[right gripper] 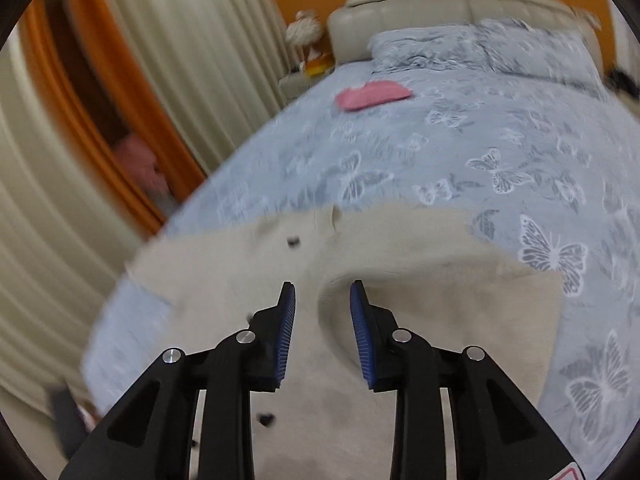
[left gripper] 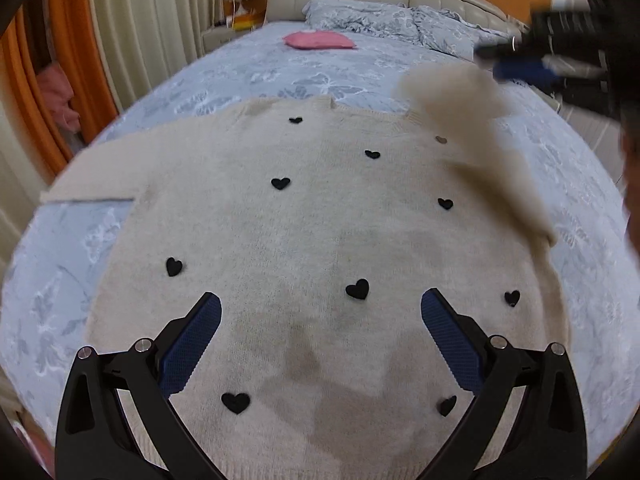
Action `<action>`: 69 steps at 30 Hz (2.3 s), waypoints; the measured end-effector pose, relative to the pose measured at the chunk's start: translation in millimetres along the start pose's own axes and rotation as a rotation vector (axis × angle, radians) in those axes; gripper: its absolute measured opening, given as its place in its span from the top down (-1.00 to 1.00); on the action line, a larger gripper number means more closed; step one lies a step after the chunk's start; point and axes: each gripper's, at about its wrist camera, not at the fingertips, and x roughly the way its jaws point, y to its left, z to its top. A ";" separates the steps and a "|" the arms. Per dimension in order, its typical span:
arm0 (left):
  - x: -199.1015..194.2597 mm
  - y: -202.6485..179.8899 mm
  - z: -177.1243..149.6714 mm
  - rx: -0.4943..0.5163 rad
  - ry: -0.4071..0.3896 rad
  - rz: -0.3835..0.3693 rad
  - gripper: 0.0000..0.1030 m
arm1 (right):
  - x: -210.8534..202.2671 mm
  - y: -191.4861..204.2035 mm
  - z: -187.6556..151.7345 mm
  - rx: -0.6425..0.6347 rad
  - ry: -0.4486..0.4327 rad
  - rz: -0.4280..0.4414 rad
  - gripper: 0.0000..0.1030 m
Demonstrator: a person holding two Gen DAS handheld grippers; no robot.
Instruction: Fold small clothes
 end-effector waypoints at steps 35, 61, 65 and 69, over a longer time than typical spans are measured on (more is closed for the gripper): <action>146.9 44.4 97.0 -0.401 0.056 -0.203 -0.22 | 24.4 -147.5 -135.9 0.302 0.101 -0.282 -0.30; 81.9 199.8 79.9 -0.483 -0.151 -0.007 -0.62 | -27.6 -123.7 -134.7 0.381 -0.025 -0.332 0.05; 72.0 264.9 83.9 -0.527 -0.148 0.098 -0.62 | -10.1 -124.3 -93.1 0.343 -0.060 -0.272 0.05; 77.6 304.5 81.8 -0.617 -0.126 0.101 -0.62 | 56.5 -155.4 -81.2 0.294 0.119 -0.329 0.71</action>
